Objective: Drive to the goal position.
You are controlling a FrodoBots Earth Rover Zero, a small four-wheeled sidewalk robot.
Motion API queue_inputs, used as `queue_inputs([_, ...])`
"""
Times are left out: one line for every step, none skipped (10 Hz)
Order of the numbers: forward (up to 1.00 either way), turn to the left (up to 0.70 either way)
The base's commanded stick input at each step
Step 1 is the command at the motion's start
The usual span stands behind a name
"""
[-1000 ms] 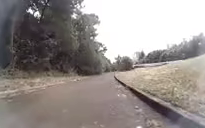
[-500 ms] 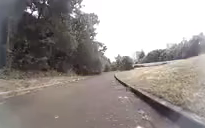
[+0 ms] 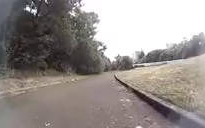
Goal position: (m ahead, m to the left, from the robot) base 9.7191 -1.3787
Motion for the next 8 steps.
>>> queue_inputs([0.45,0.0])
queue_inputs([0.45,0.0])
queue_inputs([0.45,0.0])
queue_inputs([0.45,0.0])
queue_inputs([0.45,0.0])
queue_inputs([0.45,0.0])
queue_inputs([0.45,0.0])
queue_inputs([0.45,0.0])
